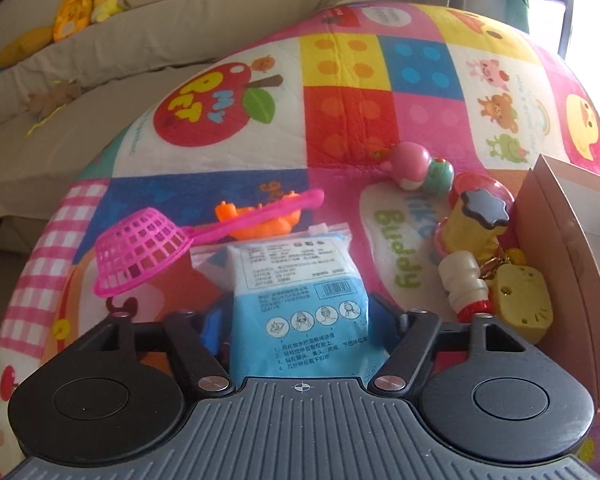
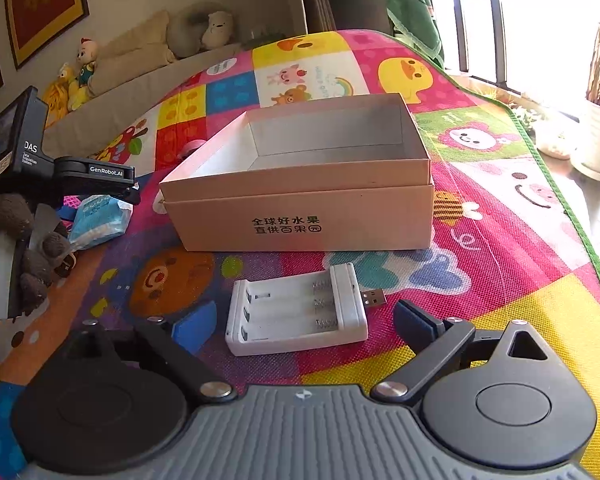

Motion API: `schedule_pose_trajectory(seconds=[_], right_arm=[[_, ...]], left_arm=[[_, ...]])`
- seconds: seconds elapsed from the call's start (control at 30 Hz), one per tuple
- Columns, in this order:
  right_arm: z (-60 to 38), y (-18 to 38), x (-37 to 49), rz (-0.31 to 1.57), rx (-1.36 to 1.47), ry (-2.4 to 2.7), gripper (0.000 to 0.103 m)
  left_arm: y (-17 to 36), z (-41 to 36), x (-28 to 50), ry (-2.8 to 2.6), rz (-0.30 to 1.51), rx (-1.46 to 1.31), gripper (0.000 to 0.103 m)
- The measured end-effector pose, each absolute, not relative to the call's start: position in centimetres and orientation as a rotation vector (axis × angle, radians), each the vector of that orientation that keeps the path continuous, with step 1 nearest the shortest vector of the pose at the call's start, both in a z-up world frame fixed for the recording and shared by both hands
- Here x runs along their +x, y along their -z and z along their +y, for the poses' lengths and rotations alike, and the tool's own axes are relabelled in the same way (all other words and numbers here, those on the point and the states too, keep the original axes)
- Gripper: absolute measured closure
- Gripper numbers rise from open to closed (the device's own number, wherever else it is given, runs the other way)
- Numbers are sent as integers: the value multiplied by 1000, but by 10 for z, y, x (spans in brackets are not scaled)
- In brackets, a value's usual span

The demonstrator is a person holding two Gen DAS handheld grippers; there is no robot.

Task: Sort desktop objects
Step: 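Grasp the white battery charger with the right tool while the left tool grasps the wipe pack, then drop the charger and wipe pack into the pink box with both tools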

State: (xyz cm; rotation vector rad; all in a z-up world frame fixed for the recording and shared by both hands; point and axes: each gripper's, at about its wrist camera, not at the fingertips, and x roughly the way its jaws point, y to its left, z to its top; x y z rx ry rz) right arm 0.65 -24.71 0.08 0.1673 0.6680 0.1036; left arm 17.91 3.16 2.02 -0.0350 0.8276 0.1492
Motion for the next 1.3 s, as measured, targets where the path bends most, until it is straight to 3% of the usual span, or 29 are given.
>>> schedule_pose_trajectory(seconds=[0.47,0.5,0.6,0.67,0.77,0.87,0.93,1.13,1.3], right_arm=[[-222,2,21,743,-1,-106,6],[-219,2,23,744,-22,-106,6],[-211,1,28,737,-78,-98,6],[-207,0,31,726,-107,-94,6],[-204,-2,34,731,-114,-99,12],[-203,-7,29,746,-139,-122,24],[-207,-10,23,765,-142,-146,24],[-234,-36,-5,805,-75,-207,25],[-256,-110,-31,587,-100,-192,25]], left_arm=[[-23,13,15,233,810,103,41],[-23,13,7,255,809,106,39],[-25,13,-8,273,783,127,18],[-26,12,-8,247,766,131,15],[-25,10,1,222,759,101,16],[-22,6,7,204,769,98,26],[-20,4,3,213,767,110,36],[-41,-8,-17,301,711,110,42],[-104,-36,-8,387,483,132,42]])
